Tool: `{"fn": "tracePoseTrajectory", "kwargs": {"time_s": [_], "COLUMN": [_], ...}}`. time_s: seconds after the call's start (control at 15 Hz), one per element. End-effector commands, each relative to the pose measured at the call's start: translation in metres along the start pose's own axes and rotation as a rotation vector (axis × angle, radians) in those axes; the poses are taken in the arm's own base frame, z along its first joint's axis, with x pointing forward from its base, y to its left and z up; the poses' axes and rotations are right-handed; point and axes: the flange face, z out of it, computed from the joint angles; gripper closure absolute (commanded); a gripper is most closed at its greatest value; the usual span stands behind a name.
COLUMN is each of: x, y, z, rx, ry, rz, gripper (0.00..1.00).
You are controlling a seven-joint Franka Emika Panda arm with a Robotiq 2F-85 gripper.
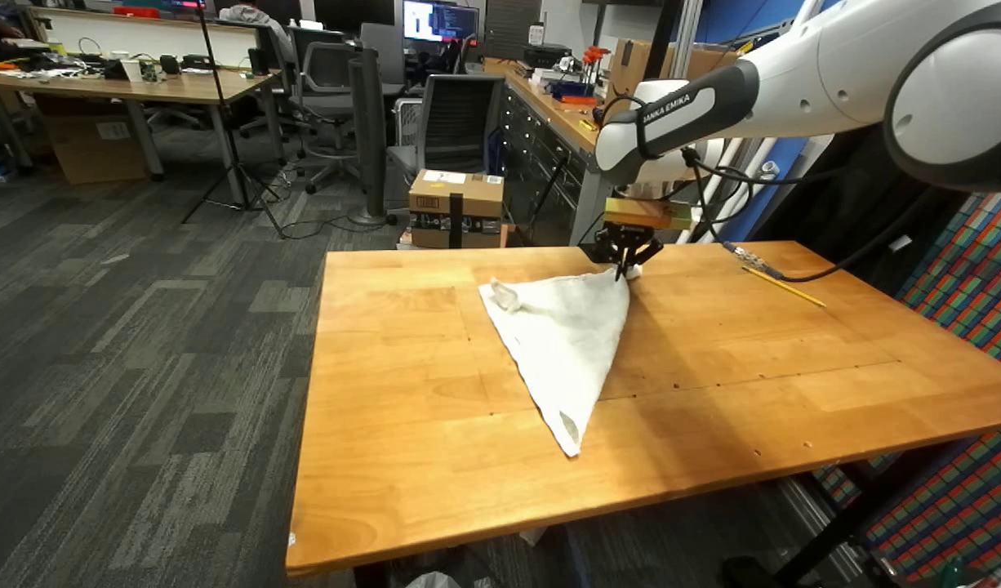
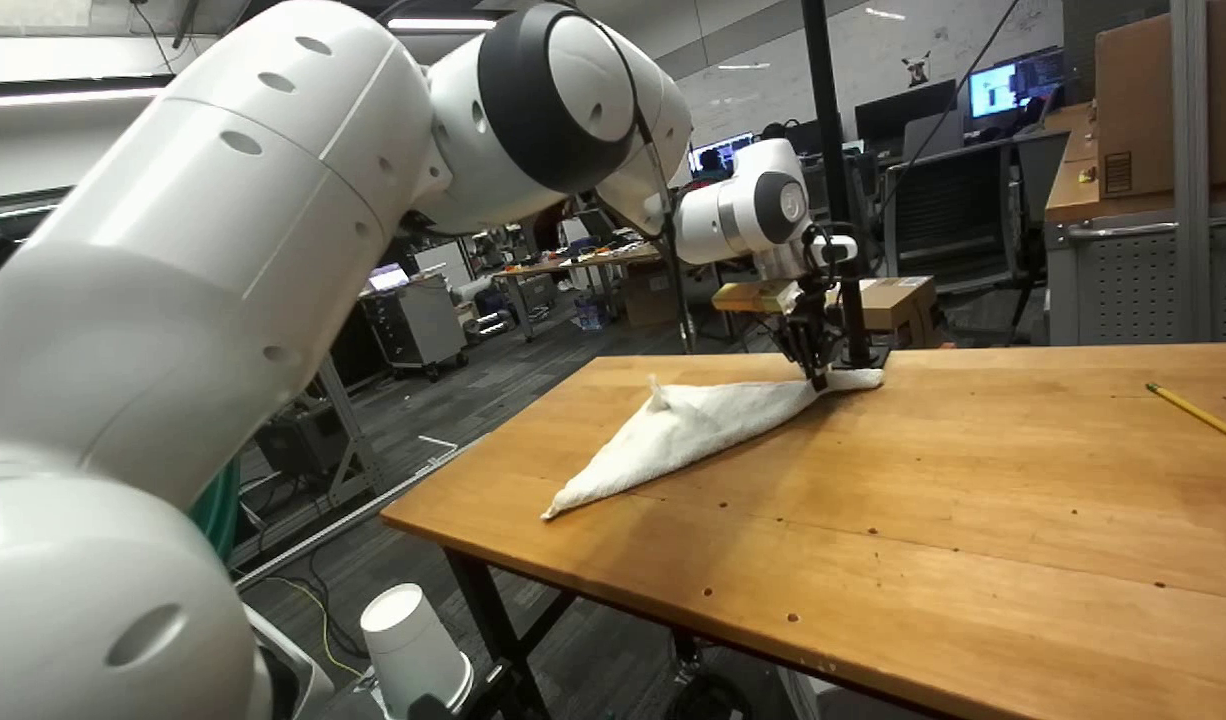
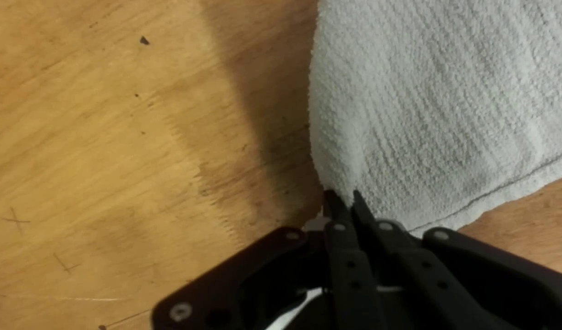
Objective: Fold the towel thrice
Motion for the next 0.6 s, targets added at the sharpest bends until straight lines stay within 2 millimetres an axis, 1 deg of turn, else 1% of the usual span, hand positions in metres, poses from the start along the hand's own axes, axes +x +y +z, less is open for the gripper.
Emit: {"fn": "tracePoseTrajectory", "kwargs": {"time_s": [0.0, 0.33, 0.53], "x": [-0.009, -0.027, -0.052], "y": [0.004, 0.004, 0.003], "z": [-0.032, -0.071, -0.091], "rx": [0.014, 0.003, 0.003], "ry": [0.015, 0.070, 0.116], "rz": [-0.014, -0.033, -0.049], "gripper": [0.98, 0.98, 0.99]}}
